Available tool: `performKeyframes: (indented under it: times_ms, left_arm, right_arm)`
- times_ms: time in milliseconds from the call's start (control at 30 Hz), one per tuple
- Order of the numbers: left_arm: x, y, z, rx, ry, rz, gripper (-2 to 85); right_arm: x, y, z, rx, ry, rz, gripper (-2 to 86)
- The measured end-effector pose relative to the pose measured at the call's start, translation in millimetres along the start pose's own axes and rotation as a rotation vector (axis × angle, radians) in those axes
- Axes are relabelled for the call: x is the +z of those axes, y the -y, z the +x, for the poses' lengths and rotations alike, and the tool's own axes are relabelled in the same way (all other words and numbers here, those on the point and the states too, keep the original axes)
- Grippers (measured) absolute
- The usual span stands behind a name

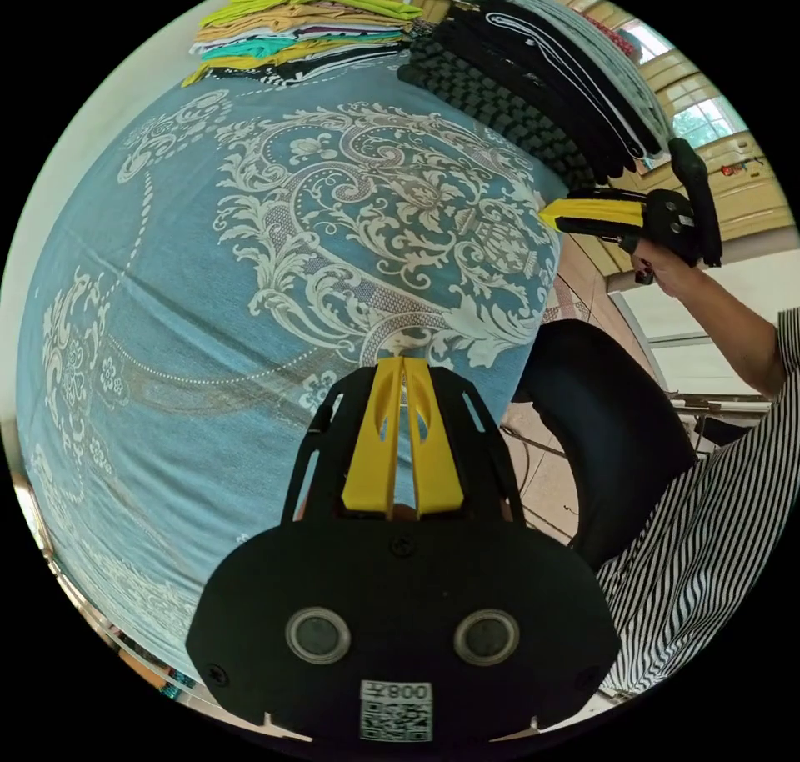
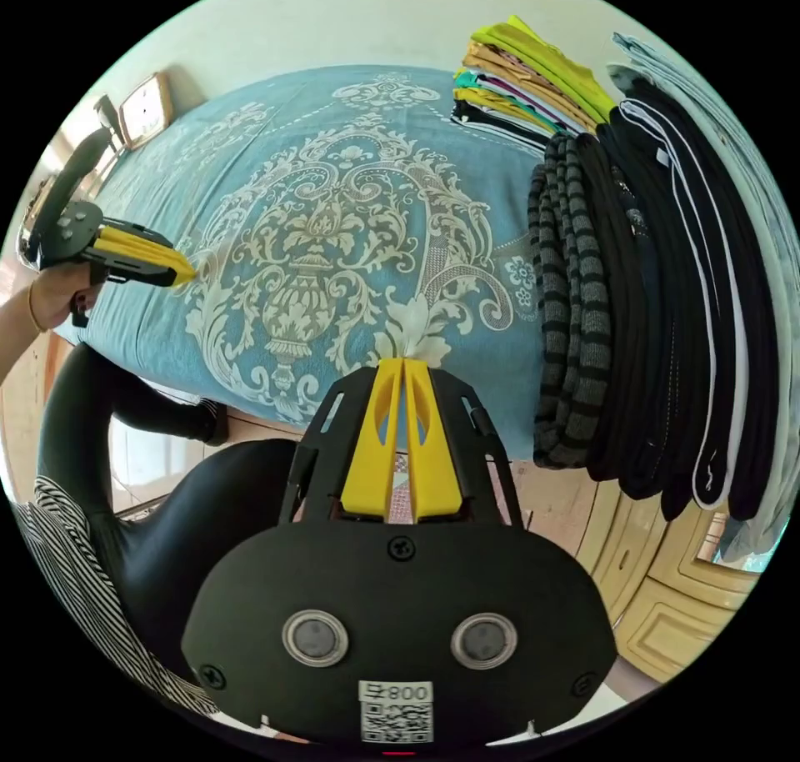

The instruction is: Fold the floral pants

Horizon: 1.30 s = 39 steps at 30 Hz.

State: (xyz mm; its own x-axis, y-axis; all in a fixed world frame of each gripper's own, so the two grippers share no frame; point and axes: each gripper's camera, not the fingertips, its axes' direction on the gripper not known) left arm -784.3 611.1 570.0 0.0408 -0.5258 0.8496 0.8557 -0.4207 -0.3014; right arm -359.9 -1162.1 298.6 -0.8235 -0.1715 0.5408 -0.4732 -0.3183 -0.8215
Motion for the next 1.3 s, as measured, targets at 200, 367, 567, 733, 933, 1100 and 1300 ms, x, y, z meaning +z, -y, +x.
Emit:
performKeyframes:
  times_ms: [200,367,567,733,933,1100,1300]
  left_arm:
    - [29,-10,-29,0.042,-0.089,-0.028,0.1]
    - [50,-8,-65,-0.065,-0.290,-0.136,0.1]
    - [35,8,-97,-0.114,-0.390,-0.139,0.2]
    - [32,11,-131,-0.236,-0.430,-0.118,0.2]
    - [50,-4,-167,-0.390,-0.529,-0.149,0.1]
    - [66,-16,-195,-0.445,-0.608,-0.186,0.1]
    - [64,-29,-239,-0.458,-0.641,-0.180,0.0]
  right_arm:
    - [11,54,39,0.113,0.141,-0.096,-0.2]
    - [-70,150,120,0.226,0.389,0.285,1.7]
    - [-120,297,277,0.270,0.147,0.634,5.0]
    - [-35,422,431,0.376,0.129,0.461,4.4]
    - [87,520,541,0.411,0.154,0.193,6.3]
    - [149,559,588,0.359,0.090,0.097,7.2]
    - [207,563,655,0.374,0.055,0.047,1.8]
